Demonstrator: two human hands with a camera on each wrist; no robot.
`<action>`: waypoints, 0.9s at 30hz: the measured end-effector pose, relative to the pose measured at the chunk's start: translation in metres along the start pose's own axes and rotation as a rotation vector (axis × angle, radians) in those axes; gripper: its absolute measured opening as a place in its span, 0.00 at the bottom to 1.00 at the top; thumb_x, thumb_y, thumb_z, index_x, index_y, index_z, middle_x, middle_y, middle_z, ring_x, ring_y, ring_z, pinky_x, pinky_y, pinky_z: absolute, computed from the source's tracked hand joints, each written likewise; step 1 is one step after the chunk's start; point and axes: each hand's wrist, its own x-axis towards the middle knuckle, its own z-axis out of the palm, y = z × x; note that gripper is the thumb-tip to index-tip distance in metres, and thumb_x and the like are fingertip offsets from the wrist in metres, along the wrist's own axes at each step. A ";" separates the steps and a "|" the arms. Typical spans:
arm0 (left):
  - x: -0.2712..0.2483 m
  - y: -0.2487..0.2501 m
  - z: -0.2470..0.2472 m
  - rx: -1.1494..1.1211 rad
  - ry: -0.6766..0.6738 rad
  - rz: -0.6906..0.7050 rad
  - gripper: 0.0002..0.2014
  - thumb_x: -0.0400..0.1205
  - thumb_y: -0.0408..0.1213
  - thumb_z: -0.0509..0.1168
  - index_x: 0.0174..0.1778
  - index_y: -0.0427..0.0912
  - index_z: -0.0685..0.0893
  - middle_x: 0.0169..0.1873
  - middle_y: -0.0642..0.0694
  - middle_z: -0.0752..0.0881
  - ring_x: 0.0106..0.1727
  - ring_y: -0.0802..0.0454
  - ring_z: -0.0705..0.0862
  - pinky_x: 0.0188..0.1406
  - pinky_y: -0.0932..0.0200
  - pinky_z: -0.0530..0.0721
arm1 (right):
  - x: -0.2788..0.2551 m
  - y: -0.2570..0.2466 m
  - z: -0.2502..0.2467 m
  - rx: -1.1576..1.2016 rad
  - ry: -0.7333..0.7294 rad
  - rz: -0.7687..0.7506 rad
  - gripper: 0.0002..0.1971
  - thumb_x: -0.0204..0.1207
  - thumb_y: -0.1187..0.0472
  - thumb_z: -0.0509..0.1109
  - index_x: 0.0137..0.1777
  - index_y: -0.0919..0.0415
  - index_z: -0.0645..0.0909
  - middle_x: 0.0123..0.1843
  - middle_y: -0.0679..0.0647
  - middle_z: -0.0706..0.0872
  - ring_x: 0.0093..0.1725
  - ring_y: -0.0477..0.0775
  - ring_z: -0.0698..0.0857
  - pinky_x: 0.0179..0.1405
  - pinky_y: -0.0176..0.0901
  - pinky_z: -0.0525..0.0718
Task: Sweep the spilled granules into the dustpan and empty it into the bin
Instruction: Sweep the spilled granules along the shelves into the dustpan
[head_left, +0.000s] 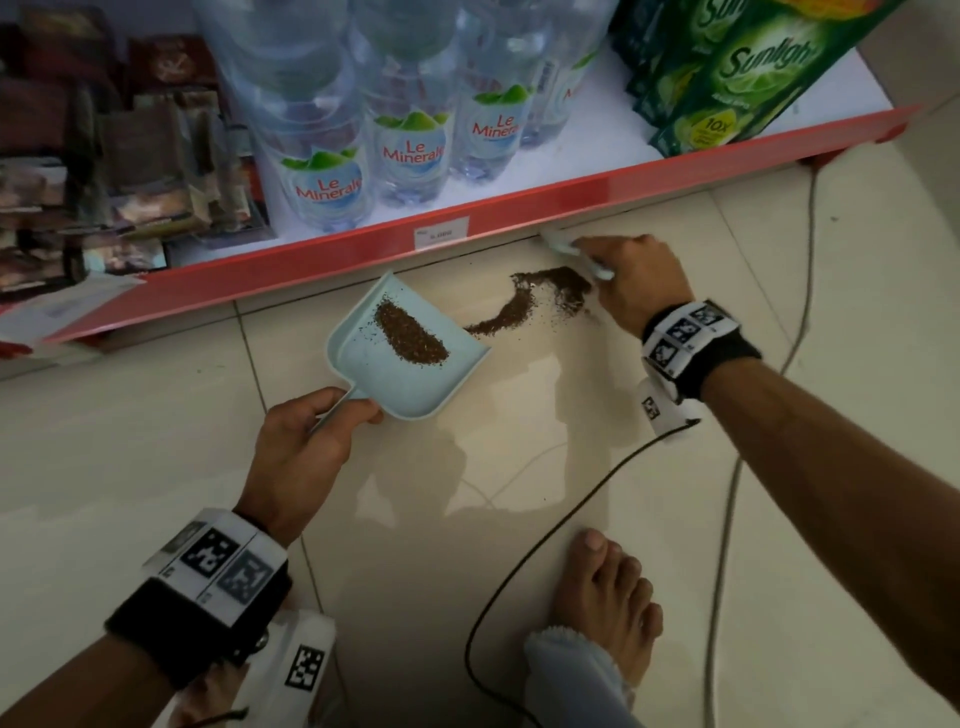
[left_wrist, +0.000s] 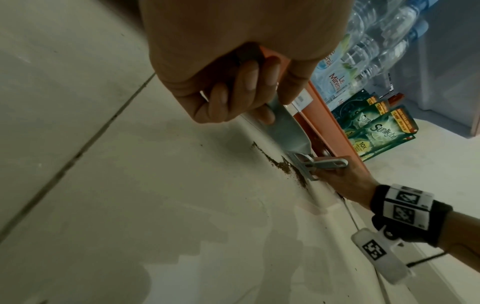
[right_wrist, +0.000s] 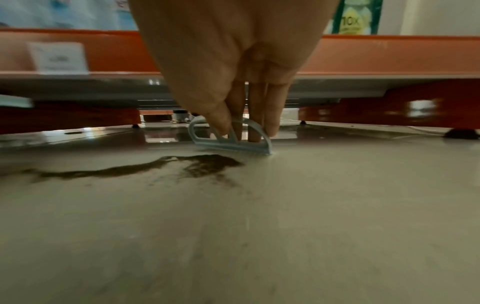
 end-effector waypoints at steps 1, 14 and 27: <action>0.001 0.001 0.001 0.001 -0.006 0.009 0.11 0.75 0.49 0.70 0.34 0.45 0.89 0.19 0.51 0.67 0.21 0.56 0.66 0.27 0.61 0.64 | -0.007 -0.005 0.001 0.011 -0.037 -0.027 0.14 0.82 0.65 0.62 0.60 0.54 0.87 0.44 0.62 0.92 0.39 0.65 0.88 0.43 0.50 0.85; 0.003 0.005 0.009 0.019 -0.023 0.028 0.10 0.78 0.47 0.69 0.34 0.48 0.89 0.19 0.52 0.67 0.21 0.57 0.66 0.26 0.61 0.64 | 0.006 0.017 0.000 -0.083 -0.027 0.169 0.20 0.81 0.67 0.61 0.69 0.50 0.82 0.46 0.68 0.88 0.42 0.69 0.85 0.41 0.52 0.81; 0.003 0.006 0.008 0.019 -0.018 0.033 0.10 0.80 0.44 0.70 0.34 0.46 0.89 0.19 0.51 0.66 0.21 0.55 0.64 0.26 0.61 0.63 | 0.028 0.020 0.005 -0.107 0.001 0.338 0.18 0.81 0.67 0.61 0.68 0.56 0.82 0.57 0.70 0.86 0.55 0.72 0.84 0.52 0.59 0.82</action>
